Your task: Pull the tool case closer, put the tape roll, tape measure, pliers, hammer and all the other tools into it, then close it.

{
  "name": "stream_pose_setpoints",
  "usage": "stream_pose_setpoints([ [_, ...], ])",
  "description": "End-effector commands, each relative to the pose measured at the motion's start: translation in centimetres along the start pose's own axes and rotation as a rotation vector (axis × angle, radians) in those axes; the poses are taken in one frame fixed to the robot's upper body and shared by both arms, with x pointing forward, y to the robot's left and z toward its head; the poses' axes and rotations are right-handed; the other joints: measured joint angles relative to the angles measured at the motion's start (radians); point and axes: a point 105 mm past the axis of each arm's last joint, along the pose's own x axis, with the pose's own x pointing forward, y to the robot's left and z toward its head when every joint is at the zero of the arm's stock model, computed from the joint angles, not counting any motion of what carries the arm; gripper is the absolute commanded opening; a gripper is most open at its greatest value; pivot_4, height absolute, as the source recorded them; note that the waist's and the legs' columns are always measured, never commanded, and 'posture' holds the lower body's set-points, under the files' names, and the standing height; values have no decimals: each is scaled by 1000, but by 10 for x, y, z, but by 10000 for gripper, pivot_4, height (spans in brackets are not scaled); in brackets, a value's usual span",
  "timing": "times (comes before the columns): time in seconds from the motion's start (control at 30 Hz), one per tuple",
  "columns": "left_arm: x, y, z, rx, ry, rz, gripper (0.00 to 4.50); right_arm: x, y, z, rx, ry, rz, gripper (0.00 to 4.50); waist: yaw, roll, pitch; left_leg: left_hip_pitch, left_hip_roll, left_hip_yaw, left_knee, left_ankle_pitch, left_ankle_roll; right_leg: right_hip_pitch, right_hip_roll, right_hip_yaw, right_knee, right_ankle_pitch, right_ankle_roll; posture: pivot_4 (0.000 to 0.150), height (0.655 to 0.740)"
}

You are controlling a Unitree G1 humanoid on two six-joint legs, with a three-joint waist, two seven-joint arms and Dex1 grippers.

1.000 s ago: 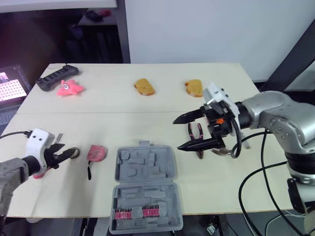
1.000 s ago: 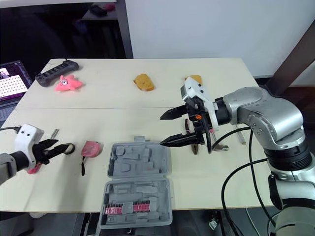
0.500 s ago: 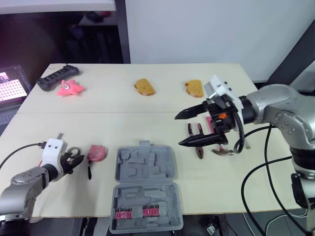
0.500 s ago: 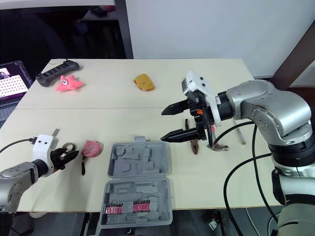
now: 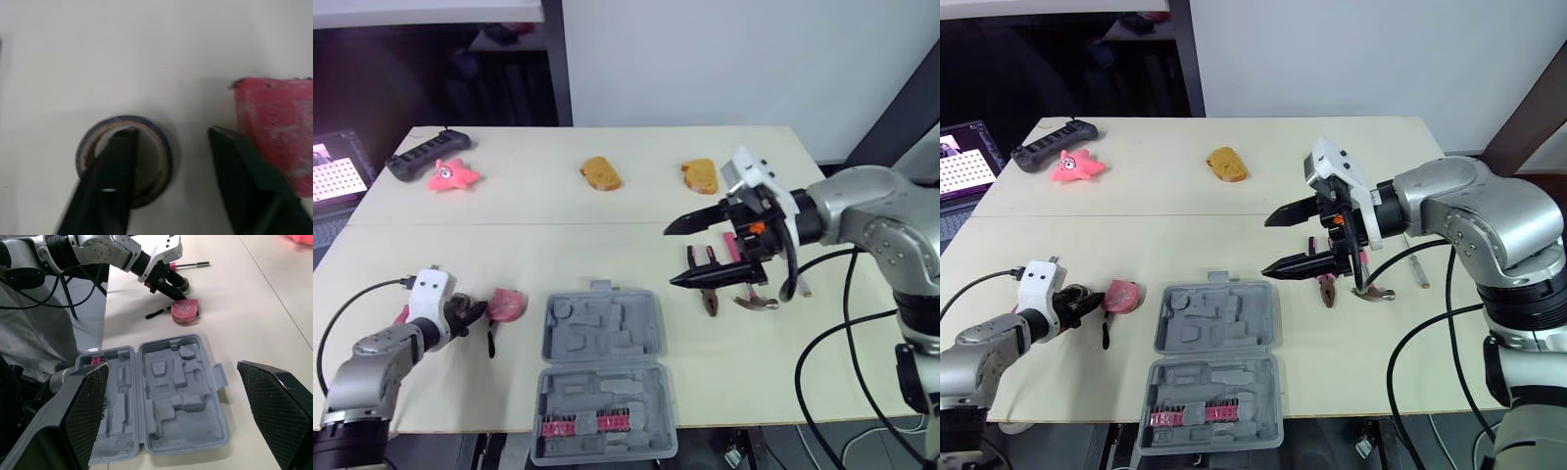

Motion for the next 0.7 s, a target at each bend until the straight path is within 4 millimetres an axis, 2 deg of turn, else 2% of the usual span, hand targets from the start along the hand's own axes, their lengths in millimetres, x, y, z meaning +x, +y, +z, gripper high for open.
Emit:
stream_pose_setpoints([
  [0.03, -3, 9, 6, -14, -15, 39, 3123, -3, 0, 7, -41, 1, -28, 45000, 0, 0, 0, 0, 0, 0, 0, 0, 0, 0, 0, 0, 0, 0, 0, 1500, 7129],
  [0.07, -4, 11, 9, -21, -29, 42, 633, -3, 0, 7, -39, 3, -33, 45000, 0, 0, 0, 0, 0, 0, 0, 0, 0, 0, 0, 0, 0, 0, 0, 1500, 7129],
  [0.23, -15, 14, 29, -12, -96, 27, 633, -6, -3, 4, -29, 14, -54, 45000, -1, 0, 0, 0, 0, 0, 0, 0, 0, 0, 0, 0, 0, 0, 0, 1500, 7129],
  [0.4, -33, 8, 61, 64, -162, -55, 633, -6, -3, 3, -23, 17, -54, 45000, 0, 0, 0, 0, 0, 0, 0, 0, 0, 0, 0, 0, 0, 0, 0, 1500, 7129],
  [0.47, -39, -4, 75, 126, -177, -134, 633, -5, -2, 2, -21, 17, -52, 45000, 0, 0, 0, 0, 0, 0, 0, 0, 0, 0, 0, 0, 0, 0, 0, 1500, 7129],
  [0.53, -46, -25, 84, 203, -157, -264, 633, -4, -1, 1, -19, 16, -49, 45000, 0, 0, 0, 0, 0, 0, 0, 0, 0, 0, 0, 0, 0, 0, 0, 1500, 7129],
  [0.7, -55, -76, 70, 433, 35, -588, 633, -2, 2, -2, -15, 5, -65, 45000, 0, 1, 1, 0, 0, 0, -1, 0, 0, 0, 0, 0, 0, 0, 0, 1500, 7129],
])
